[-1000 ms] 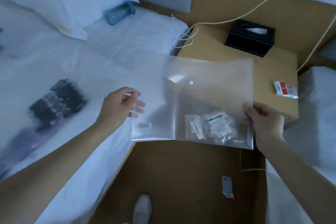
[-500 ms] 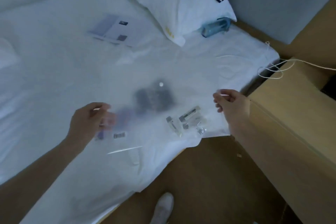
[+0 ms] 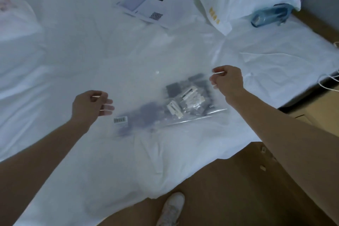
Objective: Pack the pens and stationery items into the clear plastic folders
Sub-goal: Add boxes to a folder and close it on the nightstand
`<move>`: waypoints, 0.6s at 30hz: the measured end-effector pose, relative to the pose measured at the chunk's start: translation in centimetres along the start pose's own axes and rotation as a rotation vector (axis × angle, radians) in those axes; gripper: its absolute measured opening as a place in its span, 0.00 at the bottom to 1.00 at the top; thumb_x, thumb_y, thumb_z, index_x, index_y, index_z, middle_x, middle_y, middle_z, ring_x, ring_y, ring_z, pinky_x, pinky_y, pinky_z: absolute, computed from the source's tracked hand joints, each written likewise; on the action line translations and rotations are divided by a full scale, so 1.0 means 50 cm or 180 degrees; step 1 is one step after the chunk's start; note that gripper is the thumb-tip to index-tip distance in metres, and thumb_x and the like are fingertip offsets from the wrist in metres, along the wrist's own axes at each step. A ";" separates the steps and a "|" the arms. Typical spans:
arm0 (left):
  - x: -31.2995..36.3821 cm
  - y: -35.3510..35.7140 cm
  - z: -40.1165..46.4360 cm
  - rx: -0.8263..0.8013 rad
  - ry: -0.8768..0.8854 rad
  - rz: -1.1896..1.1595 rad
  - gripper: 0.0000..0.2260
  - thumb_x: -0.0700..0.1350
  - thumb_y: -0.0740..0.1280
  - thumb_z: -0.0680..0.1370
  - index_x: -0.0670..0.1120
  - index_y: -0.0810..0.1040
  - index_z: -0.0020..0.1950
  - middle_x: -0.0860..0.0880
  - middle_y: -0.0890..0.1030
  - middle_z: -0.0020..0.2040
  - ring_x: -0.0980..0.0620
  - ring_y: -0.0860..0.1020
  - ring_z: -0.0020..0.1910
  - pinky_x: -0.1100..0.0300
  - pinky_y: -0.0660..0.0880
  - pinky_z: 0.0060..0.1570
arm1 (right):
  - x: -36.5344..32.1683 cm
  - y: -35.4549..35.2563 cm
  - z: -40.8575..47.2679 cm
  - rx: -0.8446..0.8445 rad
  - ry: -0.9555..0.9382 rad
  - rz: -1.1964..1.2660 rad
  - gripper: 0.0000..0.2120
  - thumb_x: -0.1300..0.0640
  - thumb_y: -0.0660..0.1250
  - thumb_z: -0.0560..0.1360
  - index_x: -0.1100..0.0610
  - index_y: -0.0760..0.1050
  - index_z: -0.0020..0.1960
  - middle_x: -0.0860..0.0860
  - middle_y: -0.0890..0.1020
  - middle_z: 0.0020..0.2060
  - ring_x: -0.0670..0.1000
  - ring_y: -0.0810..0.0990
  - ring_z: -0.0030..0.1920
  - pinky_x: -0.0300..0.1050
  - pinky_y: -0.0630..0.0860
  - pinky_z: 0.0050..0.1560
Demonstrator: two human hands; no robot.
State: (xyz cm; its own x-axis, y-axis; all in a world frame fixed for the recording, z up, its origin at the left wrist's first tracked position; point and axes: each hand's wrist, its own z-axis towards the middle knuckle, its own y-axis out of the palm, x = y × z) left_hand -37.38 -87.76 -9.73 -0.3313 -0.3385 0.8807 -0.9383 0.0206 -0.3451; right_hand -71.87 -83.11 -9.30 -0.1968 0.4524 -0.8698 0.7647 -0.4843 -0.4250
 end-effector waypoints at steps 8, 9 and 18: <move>-0.051 0.024 0.026 0.0460 -0.0093 0.1544 0.13 0.42 0.68 0.77 0.39 0.75 0.60 0.39 0.80 0.55 0.43 0.80 0.48 0.48 0.74 0.56 | 0.050 -0.008 0.009 -0.0148 -0.0182 -0.0569 0.11 0.63 0.65 0.76 0.59 0.76 0.58 0.54 0.80 0.44 0.51 0.77 0.43 0.41 0.72 0.47; -0.050 0.027 0.025 0.0552 -0.0085 0.1662 0.17 0.43 0.68 0.77 0.38 0.73 0.63 0.38 0.78 0.58 0.40 0.77 0.55 0.47 0.71 0.59 | 0.051 -0.011 0.007 -0.0160 -0.0163 -0.0518 0.11 0.62 0.66 0.76 0.58 0.76 0.58 0.53 0.79 0.43 0.51 0.77 0.43 0.40 0.71 0.47; 0.038 0.143 -0.044 0.0431 0.1497 0.2307 0.14 0.34 0.66 0.75 0.38 0.75 0.60 0.34 0.72 0.58 0.34 0.70 0.59 0.46 0.64 0.62 | 0.051 -0.138 -0.051 0.0009 -0.0143 -0.0242 0.12 0.57 0.64 0.78 0.56 0.75 0.61 0.48 0.79 0.48 0.45 0.76 0.47 0.31 0.69 0.42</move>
State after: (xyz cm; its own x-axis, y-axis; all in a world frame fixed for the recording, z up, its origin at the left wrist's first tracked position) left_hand -44.91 -86.16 -9.79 -0.8761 0.1386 0.4617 -0.4710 -0.0418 -0.8812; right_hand -76.10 -76.72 -7.94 -0.2817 0.4541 -0.8452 0.7448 -0.4519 -0.4910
